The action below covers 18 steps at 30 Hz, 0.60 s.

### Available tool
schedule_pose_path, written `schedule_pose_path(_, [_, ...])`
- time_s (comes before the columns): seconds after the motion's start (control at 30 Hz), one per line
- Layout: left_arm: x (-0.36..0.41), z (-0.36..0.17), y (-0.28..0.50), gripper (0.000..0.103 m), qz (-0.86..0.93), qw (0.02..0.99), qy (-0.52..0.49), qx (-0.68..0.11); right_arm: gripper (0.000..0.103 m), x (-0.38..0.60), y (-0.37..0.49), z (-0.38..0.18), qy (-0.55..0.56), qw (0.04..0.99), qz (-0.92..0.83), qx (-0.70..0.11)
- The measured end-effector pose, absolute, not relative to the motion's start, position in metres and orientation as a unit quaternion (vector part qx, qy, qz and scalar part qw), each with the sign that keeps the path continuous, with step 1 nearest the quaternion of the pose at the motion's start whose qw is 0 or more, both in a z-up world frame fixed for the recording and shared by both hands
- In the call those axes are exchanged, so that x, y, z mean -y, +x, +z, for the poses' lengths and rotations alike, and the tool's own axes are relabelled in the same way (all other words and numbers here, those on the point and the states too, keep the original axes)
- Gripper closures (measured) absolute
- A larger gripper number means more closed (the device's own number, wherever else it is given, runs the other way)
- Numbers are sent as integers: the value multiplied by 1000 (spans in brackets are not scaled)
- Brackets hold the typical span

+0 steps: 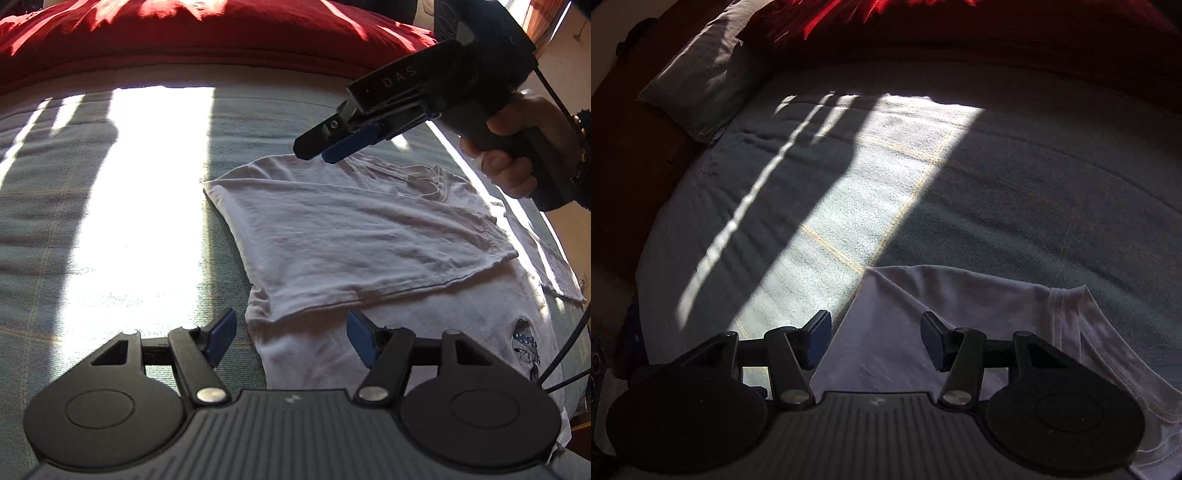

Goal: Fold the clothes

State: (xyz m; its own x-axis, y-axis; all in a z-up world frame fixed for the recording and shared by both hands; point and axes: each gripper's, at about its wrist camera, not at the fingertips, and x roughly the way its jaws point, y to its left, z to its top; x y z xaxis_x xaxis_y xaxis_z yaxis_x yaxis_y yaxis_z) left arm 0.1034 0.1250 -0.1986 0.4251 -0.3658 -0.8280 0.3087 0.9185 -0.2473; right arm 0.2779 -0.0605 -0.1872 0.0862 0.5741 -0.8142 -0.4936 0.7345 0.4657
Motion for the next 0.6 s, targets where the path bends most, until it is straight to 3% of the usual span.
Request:
schedule_pose_path(0.37, [-63,-229,117,37,-228,829,-9,-510,45,191,195,-230,211,731,255,-597])
schedule_pose_path(0.6, [-54,-228,107,37,-226,811,33,-539,45,253,164,-235,235,750,184,-591])
